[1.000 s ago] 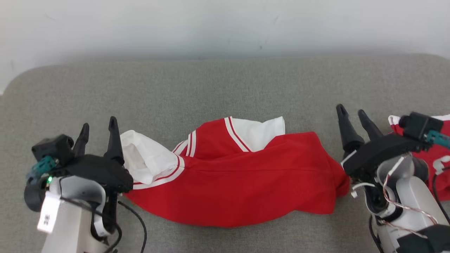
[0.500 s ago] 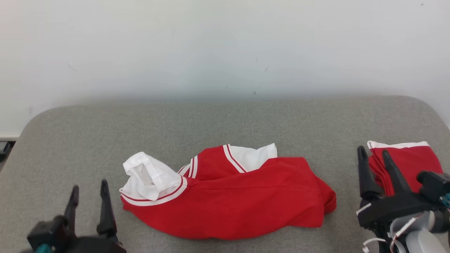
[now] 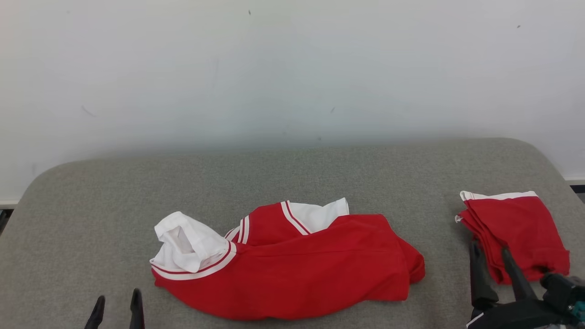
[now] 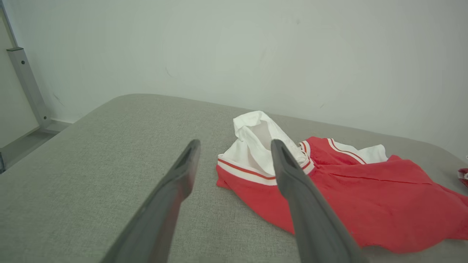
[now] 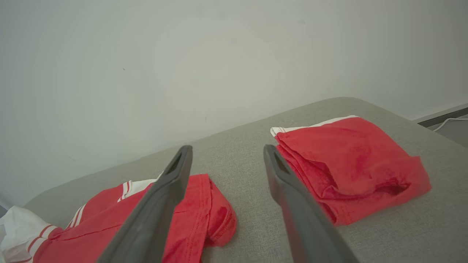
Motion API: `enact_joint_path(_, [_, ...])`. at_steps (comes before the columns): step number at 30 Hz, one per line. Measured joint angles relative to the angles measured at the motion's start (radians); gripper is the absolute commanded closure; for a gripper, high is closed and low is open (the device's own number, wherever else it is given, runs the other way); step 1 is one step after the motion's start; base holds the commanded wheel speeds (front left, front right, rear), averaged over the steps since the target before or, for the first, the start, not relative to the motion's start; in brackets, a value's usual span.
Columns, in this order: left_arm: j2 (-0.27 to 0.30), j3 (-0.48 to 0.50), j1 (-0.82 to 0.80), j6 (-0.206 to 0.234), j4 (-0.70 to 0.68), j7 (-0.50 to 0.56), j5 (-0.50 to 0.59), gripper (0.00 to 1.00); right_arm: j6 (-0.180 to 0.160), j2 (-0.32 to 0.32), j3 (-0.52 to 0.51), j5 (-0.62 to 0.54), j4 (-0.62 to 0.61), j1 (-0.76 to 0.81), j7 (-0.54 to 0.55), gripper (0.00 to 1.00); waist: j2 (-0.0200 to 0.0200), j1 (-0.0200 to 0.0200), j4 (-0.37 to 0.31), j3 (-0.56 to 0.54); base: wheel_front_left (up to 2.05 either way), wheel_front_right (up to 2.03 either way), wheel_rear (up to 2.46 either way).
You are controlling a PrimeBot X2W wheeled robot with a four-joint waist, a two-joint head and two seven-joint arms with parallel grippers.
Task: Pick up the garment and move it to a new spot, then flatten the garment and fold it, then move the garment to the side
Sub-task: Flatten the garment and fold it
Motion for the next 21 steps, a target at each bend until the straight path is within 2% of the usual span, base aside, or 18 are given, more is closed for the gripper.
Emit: enact_joint_path(21, [-0.004,-0.012,0.022,0.007,-0.016,0.032,-0.003,0.0,0.002,0.01,0.021,0.0,-0.013,0.016,0.001,0.0,0.0,0.0002,-0.002,0.028,0.0,0.0,0.0])
